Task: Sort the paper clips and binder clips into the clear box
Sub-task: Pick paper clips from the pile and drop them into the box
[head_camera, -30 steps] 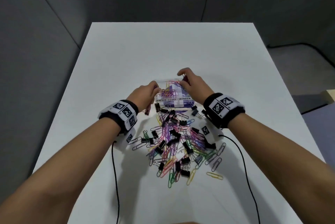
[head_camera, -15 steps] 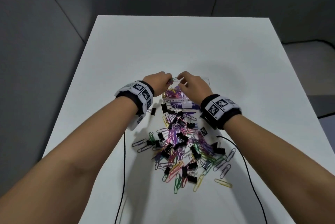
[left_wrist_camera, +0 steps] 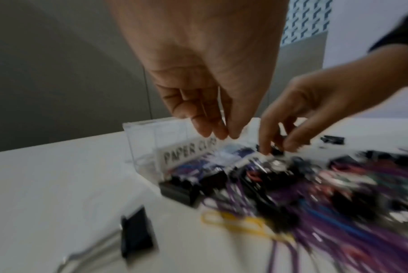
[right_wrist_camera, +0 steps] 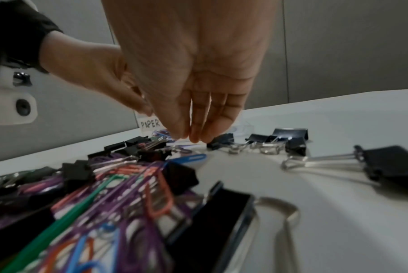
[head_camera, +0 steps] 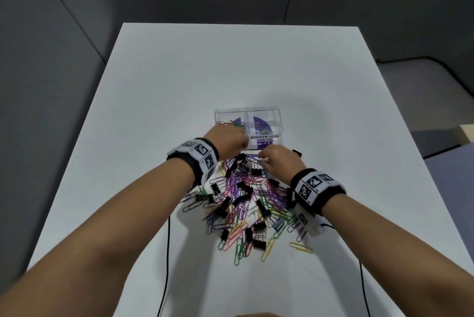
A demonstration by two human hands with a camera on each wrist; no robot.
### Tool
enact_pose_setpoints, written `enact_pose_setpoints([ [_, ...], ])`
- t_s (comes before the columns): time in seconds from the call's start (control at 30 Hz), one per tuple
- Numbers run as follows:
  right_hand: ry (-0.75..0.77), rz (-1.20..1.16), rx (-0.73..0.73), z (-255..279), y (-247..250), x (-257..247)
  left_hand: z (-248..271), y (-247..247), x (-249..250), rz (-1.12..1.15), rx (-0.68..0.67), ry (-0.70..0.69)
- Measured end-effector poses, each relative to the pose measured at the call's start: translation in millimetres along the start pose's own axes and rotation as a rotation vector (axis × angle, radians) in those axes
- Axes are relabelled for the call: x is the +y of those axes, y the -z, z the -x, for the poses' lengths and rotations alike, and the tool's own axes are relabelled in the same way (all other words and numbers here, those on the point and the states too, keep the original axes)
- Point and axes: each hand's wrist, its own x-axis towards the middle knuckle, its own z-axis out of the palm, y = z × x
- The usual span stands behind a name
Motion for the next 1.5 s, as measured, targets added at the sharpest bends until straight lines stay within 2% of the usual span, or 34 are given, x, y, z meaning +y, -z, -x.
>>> enact_pose_setpoints([
  [0.07,0.032,0.028,0.000,-2,-7,-3,8,-13,9,-0.040,-0.066,0.035],
  [0.13,0.028,0.031,0.007,-4,-10,-6,15,-23,11,-0.038,-0.107,0.139],
  [0.27,-0.031,0.032,0.031,-13,-8,-13,29,-37,1,0.029,-0.088,0.278],
  [0.47,-0.203,0.105,-0.148,-34,-6,-27,33,-48,4,0.056,-0.021,0.283],
  [0.6,-0.280,0.047,-0.218,-37,-5,-24,30,-51,8,0.082,-0.019,0.289],
  [0.77,-0.242,0.015,-0.261,-24,2,-16,30,-47,7,0.127,-0.029,0.257],
  [0.87,-0.213,-0.018,-0.181,-17,3,-10,34,-39,3,0.189,-0.015,0.261],
  [0.97,-0.217,-0.176,-0.081,-13,5,-6,39,-34,-5,0.276,-0.061,0.271],
  [1.07,-0.187,-0.269,-0.101,-11,5,-8,42,-32,-11,0.258,-0.103,0.233],
  [1.2,-0.111,-0.192,-0.139,-9,4,-24,45,-33,-14,0.233,-0.158,0.210],
  [1.37,0.077,0.057,-0.210,-9,0,-36,48,-35,-6,0.119,-0.235,0.159],
  [1.5,0.072,0.077,-0.210,-8,-5,-35,45,-40,-9,0.077,-0.206,0.168],
])
